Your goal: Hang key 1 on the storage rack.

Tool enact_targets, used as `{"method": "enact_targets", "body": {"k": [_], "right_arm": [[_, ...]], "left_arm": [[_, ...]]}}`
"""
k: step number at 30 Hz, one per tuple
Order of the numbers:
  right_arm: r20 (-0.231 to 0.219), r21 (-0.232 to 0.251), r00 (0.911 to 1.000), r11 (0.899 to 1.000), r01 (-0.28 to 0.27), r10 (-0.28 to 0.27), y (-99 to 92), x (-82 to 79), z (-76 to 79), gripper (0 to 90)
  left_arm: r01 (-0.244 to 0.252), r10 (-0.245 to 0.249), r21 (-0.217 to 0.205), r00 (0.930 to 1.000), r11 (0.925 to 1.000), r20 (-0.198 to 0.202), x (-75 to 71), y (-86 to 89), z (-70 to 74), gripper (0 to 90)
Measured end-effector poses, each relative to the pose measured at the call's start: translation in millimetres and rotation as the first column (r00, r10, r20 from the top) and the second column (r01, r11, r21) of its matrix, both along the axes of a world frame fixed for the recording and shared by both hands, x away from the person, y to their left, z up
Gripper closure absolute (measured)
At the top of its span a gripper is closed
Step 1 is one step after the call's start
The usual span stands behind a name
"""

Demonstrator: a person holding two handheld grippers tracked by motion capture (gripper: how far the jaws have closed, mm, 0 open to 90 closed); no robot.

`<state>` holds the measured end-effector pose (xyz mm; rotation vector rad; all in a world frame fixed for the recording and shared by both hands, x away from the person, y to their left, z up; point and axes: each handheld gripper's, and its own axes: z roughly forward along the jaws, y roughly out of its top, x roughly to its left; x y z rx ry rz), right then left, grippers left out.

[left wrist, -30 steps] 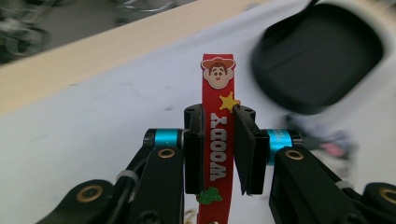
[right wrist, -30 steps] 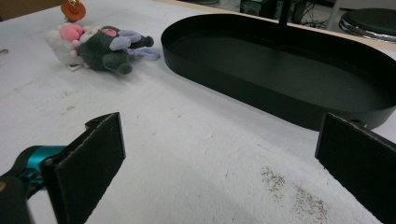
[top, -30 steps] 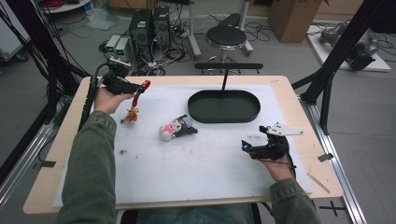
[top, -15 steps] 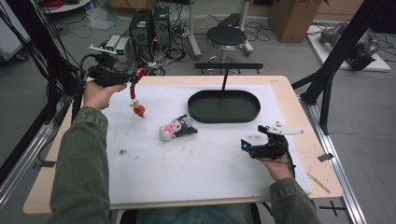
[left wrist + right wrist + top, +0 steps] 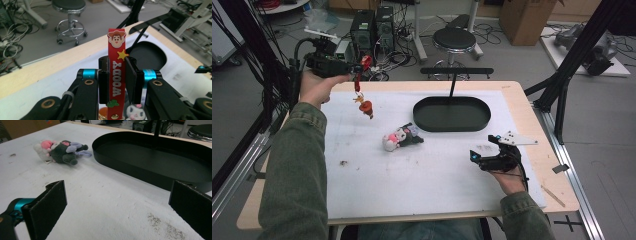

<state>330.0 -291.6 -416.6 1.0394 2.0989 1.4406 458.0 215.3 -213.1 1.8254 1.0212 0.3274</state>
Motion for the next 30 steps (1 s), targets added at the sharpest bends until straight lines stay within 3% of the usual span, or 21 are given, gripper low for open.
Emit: {"method": "enact_targets", "body": {"k": [5,8,12,20,25,30], "right_arm": [[0.003,-0.007,1.0,1.0,-0.005,0.005,0.9,-1.3,-0.2,0.7],[0.001,-0.005,1.0,1.0,-0.005,0.005,1.2,-1.4,-0.4,0.7],[-0.002,-0.008,1.0,1.0,-0.007,0.007,0.3,-0.7,-1.1,0.7],[0.009,-0.007,0.9999,1.0,-0.009,0.009,-0.8,0.4,-0.9,0.7],[0.001,-0.009,0.9999,1.0,-0.012,0.012,-0.1,-0.7,-0.9,0.7],[0.006,-0.01,0.9998,1.0,-0.019,0.019,-1.1,-1.1,-1.0,0.7]], "left_arm": [[0.01,-0.01,0.009,0.9999,0.9999,0.011,8.0,-14.2,15.7,74.8],[0.012,-0.012,-0.006,0.9999,0.9999,0.011,13.4,-22.3,19.3,74.8],[0.031,-0.031,0.011,0.9995,0.9995,0.009,19.6,-39.9,21.9,74.7],[0.074,-0.074,0.036,0.9973,0.9966,-0.004,36.7,-79.7,20.7,74.7],[0.112,-0.111,0.013,0.9937,0.9937,-0.011,48.3,-108.3,18.1,74.7],[0.136,-0.136,0.024,0.9906,0.9904,-0.009,55.4,-131.5,13.8,74.7]]}}
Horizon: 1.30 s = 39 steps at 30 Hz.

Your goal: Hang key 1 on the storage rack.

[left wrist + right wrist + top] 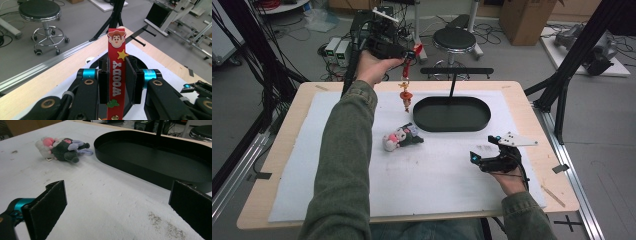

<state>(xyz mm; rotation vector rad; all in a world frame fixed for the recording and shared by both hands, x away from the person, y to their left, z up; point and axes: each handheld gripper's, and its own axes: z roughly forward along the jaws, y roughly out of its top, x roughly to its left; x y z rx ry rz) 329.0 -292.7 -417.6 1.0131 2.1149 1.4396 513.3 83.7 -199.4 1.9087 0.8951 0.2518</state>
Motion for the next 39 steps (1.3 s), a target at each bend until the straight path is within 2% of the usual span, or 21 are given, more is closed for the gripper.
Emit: {"method": "enact_targets", "body": {"k": [1,3,5,7,11,15,19,22,27,29,31,33,36,39], "right_arm": [[-0.001,0.004,1.0,1.0,0.004,-0.004,-0.5,0.0,0.0,0.7],[-0.005,0.007,1.0,1.0,0.007,-0.007,-1.2,-0.1,-0.1,0.8],[-0.006,0.008,1.0,1.0,0.007,-0.007,-1.3,0.2,0.0,0.7],[-0.006,0.006,0.9999,1.0,0.011,-0.01,-1.0,0.5,-0.3,0.7],[0.003,-0.001,1.0,1.0,0.004,-0.004,0.3,0.6,-0.6,0.8],[-0.004,-0.002,0.9999,1.0,0.009,-0.009,0.0,0.3,-0.5,0.7],[-0.005,-0.003,1.0,1.0,0.006,-0.006,-0.1,0.6,-0.5,0.7],[-0.005,-0.001,1.0,1.0,0.005,-0.005,-0.2,0.4,-0.3,0.7],[0.0,-0.004,1.0,1.0,0.002,-0.002,-0.3,1.2,-0.6,0.7],[0.001,-0.003,1.0,1.0,0.003,-0.003,-0.2,1.6,-0.9,0.7],[0.004,-0.006,1.0,1.0,0.008,-0.008,-0.4,2.1,-1.1,0.7],[0.008,-0.002,0.9999,1.0,0.008,-0.008,-0.8,1.6,-0.5,0.7],[0.006,0.0,0.9999,1.0,0.011,-0.011,-1.1,1.2,-0.2,0.7],[0.011,-0.001,0.9999,1.0,0.009,-0.009,-1.1,1.5,-0.3,0.7]], "left_arm": [[0.003,-0.003,0.005,1.0,1.0,0.001,0.4,-3.0,-0.4,74.7],[-0.004,0.003,0.032,0.9995,0.9995,0.031,-0.7,-11.9,-0.7,74.7],[-0.005,0.004,0.032,0.9992,0.9995,0.04,-0.3,-18.4,-0.2,74.7],[-0.009,0.007,0.031,0.9988,0.9995,0.048,0.7,-23.2,1.0,74.7],[-0.009,0.009,0.001,0.9986,1.0,0.052,2.7,-30.7,1.5,74.7],[-0.004,0.004,-0.01,0.9992,0.9999,0.041,4.1,-38.4,-2.0,74.7],[-0.017,0.016,0.01,0.9991,0.9998,0.039,7.9,-46.6,-5.8,74.7],[-0.025,0.025,-0.015,0.9988,0.9996,0.042,12.6,-48.3,-8.5,74.7],[-0.02,0.021,-0.07,0.9997,0.9973,0.013,24.7,-51.5,-17.0,74.7],[-0.027,0.028,-0.05,0.9995,0.9984,0.017,26.7,-55.0,-20.1,74.7],[-0.025,0.026,-0.055,0.9995,0.9982,0.016,29.6,-57.5,-23.5,74.7],[-0.039,0.041,-0.054,0.9989,0.9978,0.025,32.9,-58.8,-25.9,74.7],[-0.065,0.066,-0.049,0.9978,0.9966,0.008,41.4,-60.0,-31.2,74.7],[-0.113,0.112,-0.056,0.9936,0.9921,-0.014,50.5,-59.4,-36.4,74.8]]}}
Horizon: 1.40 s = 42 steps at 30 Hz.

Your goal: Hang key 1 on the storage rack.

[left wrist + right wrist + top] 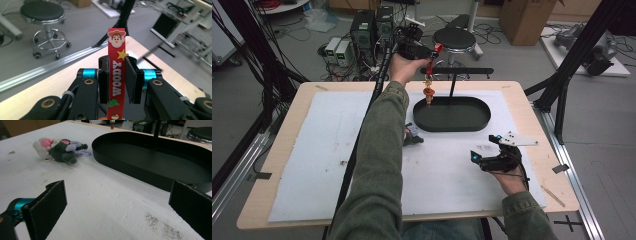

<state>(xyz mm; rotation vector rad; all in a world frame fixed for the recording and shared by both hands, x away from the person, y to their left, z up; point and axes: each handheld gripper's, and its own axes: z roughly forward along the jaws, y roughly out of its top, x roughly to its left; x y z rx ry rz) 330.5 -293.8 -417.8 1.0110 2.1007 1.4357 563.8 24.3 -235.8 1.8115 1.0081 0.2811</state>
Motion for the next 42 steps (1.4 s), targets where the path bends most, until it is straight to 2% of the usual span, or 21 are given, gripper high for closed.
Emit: {"method": "enact_targets", "body": {"k": [2,4,6,7,9,11,13,15,18,21,23,26,29,32,34,36,40,42], "right_arm": [[0.006,-0.004,1.0,1.0,0.004,-0.004,-0.1,0.4,-0.1,0.7],[0.003,0.002,1.0,1.0,0.008,-0.008,-0.5,-0.3,0.4,0.7],[0.011,-0.005,0.9999,1.0,0.01,-0.01,-1.5,0.4,0.3,0.7],[0.005,-0.006,0.9999,1.0,0.013,-0.013,-2.0,0.6,0.1,0.7],[0.001,-0.009,0.9999,1.0,0.013,-0.013,-2.1,0.2,0.0,0.7],[0.007,-0.018,0.9999,1.0,0.009,-0.008,-2.1,-1.0,0.0,0.7],[0.009,-0.025,0.9999,1.0,0.007,-0.006,-1.9,-2.0,0.0,0.8],[0.009,-0.03,0.9999,1.0,0.006,-0.006,-1.7,-2.0,-0.2,0.8],[0.011,-0.032,0.9999,0.999,0.009,-0.008,-1.5,-1.7,-0.3,0.7],[0.011,-0.028,0.9998,1.0,0.014,-0.014,-2.0,-1.6,0.0,0.8],[0.01,-0.026,0.9998,1.0,0.017,-0.017,-2.3,-1.4,0.0,0.7],[0.01,-0.025,0.9998,1.0,0.014,-0.014,-1.7,-1.6,0.0,0.7],[0.015,-0.03,0.9998,0.999,0.013,-0.012,-1.2,-1.5,-0.2,0.7],[0.015,-0.028,0.9998,1.0,0.012,-0.011,-1.5,-1.2,-0.2,0.7],[0.005,-0.03,0.9999,0.999,0.011,-0.011,-1.2,-1.4,-0.4,0.7],[0.017,-0.035,0.9998,0.999,0.008,-0.008,-0.9,-0.6,-0.6,0.7],[0.01,-0.035,0.9999,0.999,0.007,-0.007,-0.4,-1.4,-0.5,0.8],[0.01,-0.035,0.9999,0.999,0.006,-0.005,-0.3,-1.3,-0.6,0.7]], "left_arm": [[0.001,-0.001,-0.028,0.9999,0.9996,-0.01,4.7,-0.7,-1.8,74.8],[-0.003,0.003,-0.019,0.9999,0.9998,-0.013,6.3,-3.1,-5.3,74.7],[-0.029,0.029,-0.042,0.9996,0.9987,0.002,4.6,-3.5,-7.2,74.0],[-0.046,0.046,-0.051,0.9989,0.9977,0.01,3.3,-3.3,-7.3,69.8],[-0.07,0.07,-0.06,0.9976,0.9958,0.001,2.6,-3.1,-8.3,51.3],[-0.049,0.048,-0.056,0.9985,0.9972,-0.027,3.3,-2.4,-9.7,30.1],[-0.057,0.057,0.008,0.9978,0.9983,-0.033,2.2,-3.9,-10.2,13.4],[-0.032,0.034,0.048,0.9986,0.9983,-0.039,1.1,-3.3,-10.4,5.8],[-0.015,0.017,0.066,0.9994,0.9977,-0.03,-2.4,-0.9,-8.1,1.7],[0.003,-0.003,0.039,0.9998,0.9992,-0.018,-7.1,3.8,-5.5,1.7],[0.001,-0.001,0.035,0.9999,0.9994,-0.016,-10.9,8.7,-5.0,1.7],[-0.013,0.013,0.065,0.9998,0.9978,-0.011,-14.3,15.1,-5.6,1.7],[-0.017,0.018,0.061,0.9997,0.998,-0.017,-17.3,23.7,-7.3,1.7],[-0.03,0.031,0.076,0.9993,0.9967,-0.02,-19.9,32.2,-9.8,1.7],[-0.025,0.028,0.078,0.999,0.9966,-0.036,-21.7,38.0,-12.2,1.7],[-0.029,0.033,0.097,0.9987,0.9949,-0.039,-24.6,43.3,-15.1,1.7],[-0.014,0.021,0.141,0.9986,0.9899,-0.047,-31.6,50.7,-19.7,1.7],[0.013,-0.005,0.148,0.9984,0.9889,-0.057,-36.1,55.0,-22.7,1.7]]}}
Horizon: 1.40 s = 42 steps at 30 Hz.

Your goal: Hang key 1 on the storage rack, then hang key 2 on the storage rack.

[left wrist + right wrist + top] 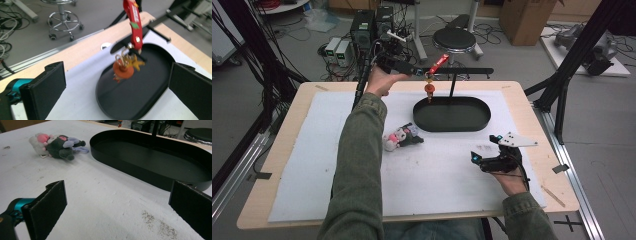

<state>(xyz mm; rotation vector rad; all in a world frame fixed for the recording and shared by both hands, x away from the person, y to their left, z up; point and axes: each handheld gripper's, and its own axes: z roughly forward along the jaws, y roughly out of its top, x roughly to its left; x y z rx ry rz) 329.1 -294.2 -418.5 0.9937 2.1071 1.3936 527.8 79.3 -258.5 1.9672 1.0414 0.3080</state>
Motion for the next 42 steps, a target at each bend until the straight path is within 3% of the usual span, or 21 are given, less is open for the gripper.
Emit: {"method": "enact_targets", "body": {"k": [3,7,13,20,28,42], "right_arm": [[0.0,0.0,1.0,1.0,-0.003,0.003,0.6,0.1,-0.1,0.7],[0.0,0.001,1.0,1.0,-0.004,0.004,1.2,0.6,0.2,0.8],[0.01,0.0,0.9999,1.0,0.004,-0.004,0.0,0.8,0.8,0.7],[0.015,-0.005,0.9998,1.0,0.012,-0.012,-0.4,-1.0,1.5,0.7],[0.017,-0.007,0.9998,1.0,0.012,-0.011,-1.1,-0.8,1.4,0.7],[0.016,-0.011,0.9997,1.0,0.017,-0.017,-2.0,-2.6,1.9,0.7]], "left_arm": [[0.002,-0.002,0.02,0.9999,0.9998,-0.013,-4.7,6.2,-4.8,1.7],[0.002,-0.002,0.056,1.0,0.9984,-0.003,-11.7,12.8,-5.7,1.7],[0.039,-0.04,0.074,0.9991,0.9965,0.012,-25.2,18.2,-8.9,1.7],[0.09,-0.091,0.063,0.9958,0.9939,0.007,-38.0,24.7,-19.4,1.7],[0.087,-0.088,0.082,0.996,0.9928,0.013,-49.4,35.6,-26.3,1.7],[0.132,-0.131,0.159,0.9913,0.9784,-0.018,-70.8,43.7,-46.4,1.7]]}}
